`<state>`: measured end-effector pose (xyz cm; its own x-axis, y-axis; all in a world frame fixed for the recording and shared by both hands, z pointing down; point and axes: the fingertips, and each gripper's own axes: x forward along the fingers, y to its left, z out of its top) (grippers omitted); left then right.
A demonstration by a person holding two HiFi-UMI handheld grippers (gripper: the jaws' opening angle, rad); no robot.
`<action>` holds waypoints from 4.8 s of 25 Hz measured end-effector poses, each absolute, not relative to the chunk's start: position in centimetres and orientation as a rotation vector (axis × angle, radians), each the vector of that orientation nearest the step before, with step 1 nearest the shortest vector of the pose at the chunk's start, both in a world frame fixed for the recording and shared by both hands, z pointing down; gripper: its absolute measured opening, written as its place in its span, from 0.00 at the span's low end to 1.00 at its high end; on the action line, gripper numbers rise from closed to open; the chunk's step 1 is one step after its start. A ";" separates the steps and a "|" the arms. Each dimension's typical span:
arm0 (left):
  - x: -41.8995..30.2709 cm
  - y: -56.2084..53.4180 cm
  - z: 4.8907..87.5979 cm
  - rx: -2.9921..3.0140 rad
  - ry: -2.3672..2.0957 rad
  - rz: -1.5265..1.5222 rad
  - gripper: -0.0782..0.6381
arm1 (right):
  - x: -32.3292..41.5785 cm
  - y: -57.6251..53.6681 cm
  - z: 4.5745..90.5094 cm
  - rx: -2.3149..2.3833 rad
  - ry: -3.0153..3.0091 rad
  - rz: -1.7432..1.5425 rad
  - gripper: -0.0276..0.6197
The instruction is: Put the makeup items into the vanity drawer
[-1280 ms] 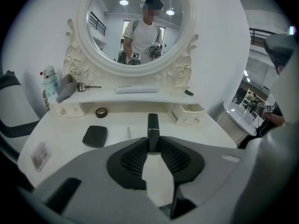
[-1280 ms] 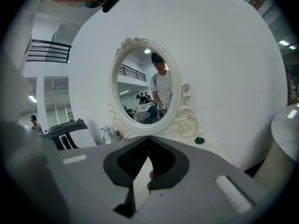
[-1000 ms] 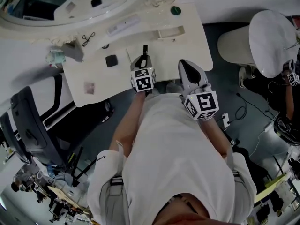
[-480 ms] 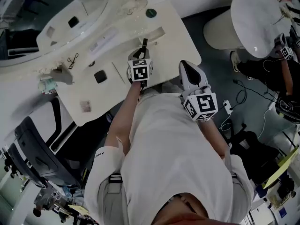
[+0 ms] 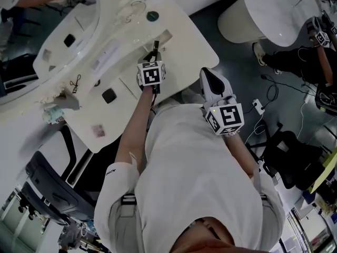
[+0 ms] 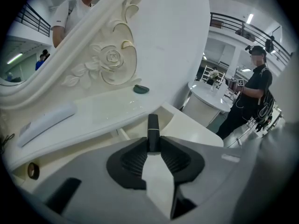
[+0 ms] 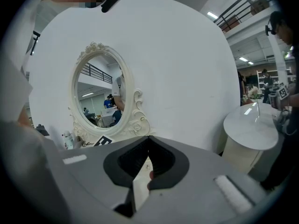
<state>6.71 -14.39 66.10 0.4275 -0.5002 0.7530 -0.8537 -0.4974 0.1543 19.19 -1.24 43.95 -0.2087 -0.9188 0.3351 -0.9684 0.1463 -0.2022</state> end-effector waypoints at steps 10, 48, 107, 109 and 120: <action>7.2 -15.4 66.3 2.180 -1.146 0.882 0.25 | 20.2 0.2 44.2 1.940 -2.233 0.566 0.06; -0.3 -8.8 63.4 2.096 -1.342 0.603 0.11 | 12.6 -2.0 44.3 1.536 -2.503 0.546 0.06; -12.0 0.3 52.7 2.044 -1.827 0.408 0.28 | -0.1 -0.3 43.1 1.130 -2.620 0.492 0.06; -12.3 0.2 54.8 1.985 -1.797 0.421 0.35 | 0.1 -0.5 43.2 1.137 -2.607 0.482 0.06; -13.4 0.1 65.6 1.780 -1.682 0.564 0.37 | 1.3 -0.5 43.5 1.224 -2.506 0.449 0.06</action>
<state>-13.45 0.12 65.58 0.0985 -0.7254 0.6812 -0.9895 0.0015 0.1447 1.25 -0.46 43.53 -0.5841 -0.7003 0.4104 -0.7991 0.5846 -0.1399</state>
